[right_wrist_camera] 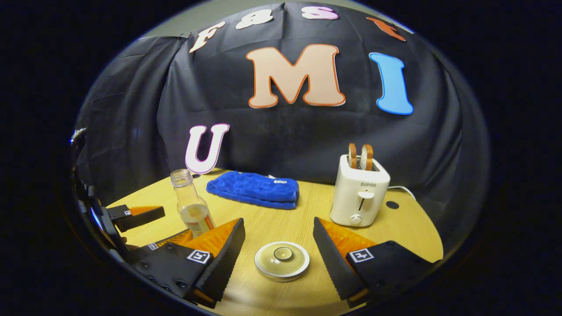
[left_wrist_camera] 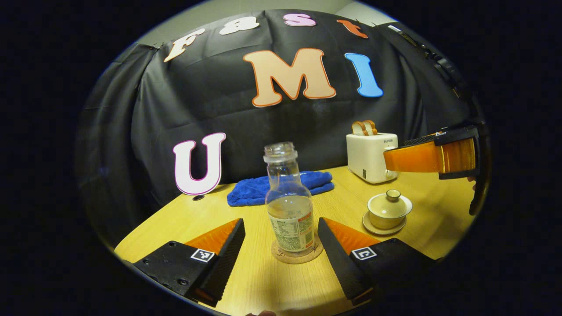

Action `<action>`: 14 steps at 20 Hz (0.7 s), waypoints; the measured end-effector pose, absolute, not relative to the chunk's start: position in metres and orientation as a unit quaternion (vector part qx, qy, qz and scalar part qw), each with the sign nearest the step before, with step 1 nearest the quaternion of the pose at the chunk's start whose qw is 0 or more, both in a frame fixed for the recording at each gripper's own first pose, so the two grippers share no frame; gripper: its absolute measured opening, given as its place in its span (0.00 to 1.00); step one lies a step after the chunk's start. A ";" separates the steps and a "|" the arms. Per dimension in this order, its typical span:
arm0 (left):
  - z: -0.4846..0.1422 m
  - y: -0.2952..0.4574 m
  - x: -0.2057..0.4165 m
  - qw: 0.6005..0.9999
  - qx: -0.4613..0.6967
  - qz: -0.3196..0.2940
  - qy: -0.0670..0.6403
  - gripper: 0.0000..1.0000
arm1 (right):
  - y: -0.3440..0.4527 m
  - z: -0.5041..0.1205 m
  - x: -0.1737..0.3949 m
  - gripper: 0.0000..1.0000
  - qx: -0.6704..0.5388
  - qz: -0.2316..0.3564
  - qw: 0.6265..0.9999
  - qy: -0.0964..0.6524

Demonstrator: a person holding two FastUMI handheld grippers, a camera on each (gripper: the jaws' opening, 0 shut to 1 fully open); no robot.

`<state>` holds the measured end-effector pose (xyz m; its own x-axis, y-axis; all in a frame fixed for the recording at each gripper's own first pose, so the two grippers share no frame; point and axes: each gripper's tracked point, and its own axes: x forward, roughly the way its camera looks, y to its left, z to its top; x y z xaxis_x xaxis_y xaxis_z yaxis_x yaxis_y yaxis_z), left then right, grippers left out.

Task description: Open the teacup lid with one hand, grasp the water bottle and pour water into the teacup with the other hand; after pouring, place the water bottle on the coaster and then close the teacup lid.

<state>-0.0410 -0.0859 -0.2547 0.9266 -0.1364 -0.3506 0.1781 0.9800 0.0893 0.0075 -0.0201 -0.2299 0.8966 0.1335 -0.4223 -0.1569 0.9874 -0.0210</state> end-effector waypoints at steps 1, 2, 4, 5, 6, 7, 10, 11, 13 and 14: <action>-0.243 -0.086 -0.045 0.981 0.054 -0.078 0.168 0.97 | -0.019 -0.221 0.003 0.96 -0.024 0.072 0.975 0.207; -0.232 -0.087 -0.048 0.982 0.049 -0.077 0.164 0.96 | -0.019 -0.211 -0.002 0.96 -0.021 0.070 0.977 0.199; -0.210 -0.088 -0.052 0.984 0.042 -0.074 0.155 0.96 | -0.022 -0.191 -0.011 0.96 -0.021 0.062 0.982 0.177; -0.197 -0.088 -0.053 0.985 0.041 -0.072 0.150 0.96 | -0.023 -0.182 -0.015 0.96 -0.021 0.059 0.984 0.169; -0.184 -0.088 -0.054 0.986 0.040 -0.071 0.145 0.96 | -0.024 -0.175 -0.021 0.98 -0.024 0.055 0.985 0.162; -0.170 -0.087 -0.055 0.988 0.039 -0.069 0.136 0.96 | -0.027 -0.168 -0.025 0.96 -0.027 0.051 0.985 0.160; -0.133 -0.078 -0.055 0.991 0.037 -0.057 0.118 0.96 | -0.026 -0.142 -0.035 0.96 -0.019 0.047 0.988 0.143; -0.123 -0.074 -0.056 0.992 0.037 -0.050 0.112 0.96 | -0.028 -0.131 -0.038 0.97 -0.016 0.041 0.990 0.135; -0.107 -0.065 -0.058 0.994 0.034 -0.038 0.102 0.96 | -0.034 -0.110 -0.042 0.96 -0.014 0.024 0.992 0.121; -0.100 -0.066 -0.060 0.994 0.030 -0.040 0.096 0.96 | -0.035 -0.099 -0.043 0.98 -0.016 0.017 0.994 0.111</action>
<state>-0.0603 -0.0660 -0.1003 0.9782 -0.0735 -0.1942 0.0850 0.9950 0.0520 -0.0431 -0.0346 -0.0989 0.9749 0.0305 -0.2204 -0.0374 0.9989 -0.0271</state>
